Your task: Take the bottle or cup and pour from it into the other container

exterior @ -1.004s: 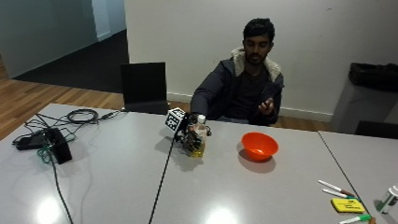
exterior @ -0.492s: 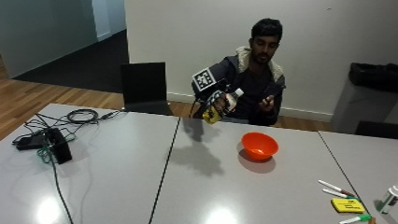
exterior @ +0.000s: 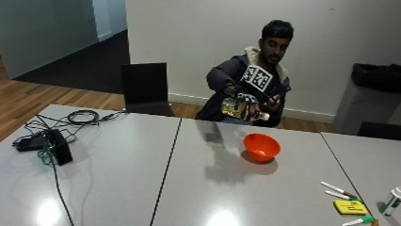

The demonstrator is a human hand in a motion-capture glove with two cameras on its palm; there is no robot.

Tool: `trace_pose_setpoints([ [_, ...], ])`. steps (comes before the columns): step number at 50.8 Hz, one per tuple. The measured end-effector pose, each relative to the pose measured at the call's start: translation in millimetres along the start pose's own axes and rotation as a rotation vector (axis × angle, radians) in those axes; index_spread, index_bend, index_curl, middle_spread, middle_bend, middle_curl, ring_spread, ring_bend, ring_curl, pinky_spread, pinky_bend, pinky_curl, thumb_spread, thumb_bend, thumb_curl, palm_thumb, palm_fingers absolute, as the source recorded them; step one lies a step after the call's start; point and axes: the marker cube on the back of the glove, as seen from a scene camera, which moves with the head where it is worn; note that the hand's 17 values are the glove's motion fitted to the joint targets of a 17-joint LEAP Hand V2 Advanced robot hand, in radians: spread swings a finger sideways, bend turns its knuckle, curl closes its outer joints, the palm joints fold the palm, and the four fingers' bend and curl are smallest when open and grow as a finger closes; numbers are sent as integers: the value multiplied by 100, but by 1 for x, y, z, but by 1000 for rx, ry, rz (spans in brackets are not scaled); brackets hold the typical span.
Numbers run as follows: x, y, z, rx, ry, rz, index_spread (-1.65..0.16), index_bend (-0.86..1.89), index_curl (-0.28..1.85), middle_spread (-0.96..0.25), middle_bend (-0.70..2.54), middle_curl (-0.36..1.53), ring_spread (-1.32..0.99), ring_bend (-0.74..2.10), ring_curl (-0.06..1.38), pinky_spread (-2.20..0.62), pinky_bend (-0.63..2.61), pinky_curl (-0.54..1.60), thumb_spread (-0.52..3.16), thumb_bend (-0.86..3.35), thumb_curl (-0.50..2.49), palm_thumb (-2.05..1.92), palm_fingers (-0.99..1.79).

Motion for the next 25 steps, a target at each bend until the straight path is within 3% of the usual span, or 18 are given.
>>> trace_pose_setpoints([
  [2,-6,-3,3,55,90,-160,-31,11,25,-30,29,40,-16,54,35,16,27,36,70,-3,50,102,111],
  [4,-17,-6,5,65,172,-231,-32,11,25,-31,29,40,-16,54,35,15,27,35,70,-3,50,102,111],
  [13,-53,-36,18,101,462,-376,-32,11,25,-32,30,40,-18,53,35,14,24,35,70,-3,50,102,110],
  [25,-103,5,41,48,784,-514,-34,12,25,-34,29,40,-20,50,34,13,21,35,70,-3,51,103,109],
])
